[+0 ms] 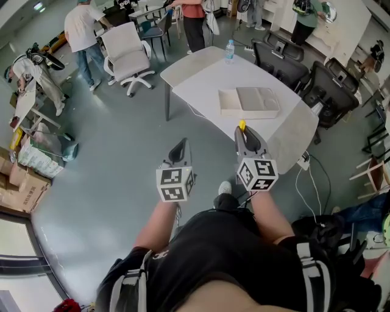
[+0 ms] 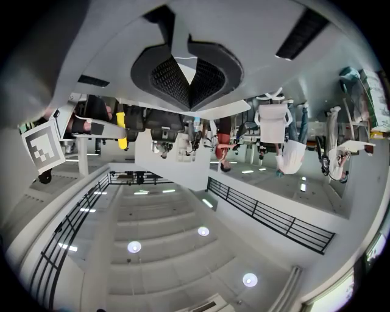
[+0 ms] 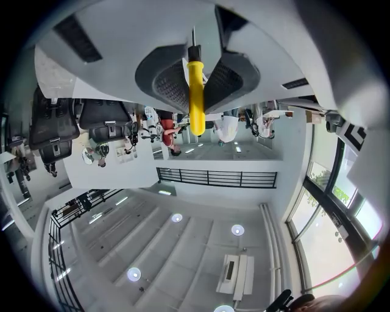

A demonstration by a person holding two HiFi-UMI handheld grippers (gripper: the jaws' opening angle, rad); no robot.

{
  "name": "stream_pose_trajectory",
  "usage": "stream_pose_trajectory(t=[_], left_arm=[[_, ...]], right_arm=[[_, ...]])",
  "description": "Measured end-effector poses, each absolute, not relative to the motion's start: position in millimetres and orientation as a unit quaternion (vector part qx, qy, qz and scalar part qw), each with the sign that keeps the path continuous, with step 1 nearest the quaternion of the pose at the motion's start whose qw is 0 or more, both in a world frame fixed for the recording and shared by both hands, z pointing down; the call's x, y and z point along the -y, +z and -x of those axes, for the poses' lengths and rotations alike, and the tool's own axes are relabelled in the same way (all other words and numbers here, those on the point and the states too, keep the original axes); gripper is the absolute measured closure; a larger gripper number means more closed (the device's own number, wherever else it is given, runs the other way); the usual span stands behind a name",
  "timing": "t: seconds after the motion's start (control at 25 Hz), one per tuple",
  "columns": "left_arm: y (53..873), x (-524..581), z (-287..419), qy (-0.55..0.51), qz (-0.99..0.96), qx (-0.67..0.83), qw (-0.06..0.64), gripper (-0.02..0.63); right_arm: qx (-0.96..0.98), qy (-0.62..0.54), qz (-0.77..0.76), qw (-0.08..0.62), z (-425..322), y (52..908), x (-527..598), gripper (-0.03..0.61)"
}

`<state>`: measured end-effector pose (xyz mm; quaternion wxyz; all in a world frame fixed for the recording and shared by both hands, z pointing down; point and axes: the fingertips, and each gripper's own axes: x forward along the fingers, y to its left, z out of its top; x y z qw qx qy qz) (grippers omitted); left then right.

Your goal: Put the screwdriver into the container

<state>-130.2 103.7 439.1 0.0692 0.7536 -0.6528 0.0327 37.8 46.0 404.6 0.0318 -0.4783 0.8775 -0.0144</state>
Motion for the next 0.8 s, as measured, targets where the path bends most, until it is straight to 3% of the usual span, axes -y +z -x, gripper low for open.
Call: stream_pose_trajectory(t=[0.8], left_arm=[[449, -5, 144, 0.052, -0.754, 0.652, 0.069, 0.601]], right_arm=[[-0.867, -0.017, 0.497, 0.034, -40, 418, 57, 0.508]])
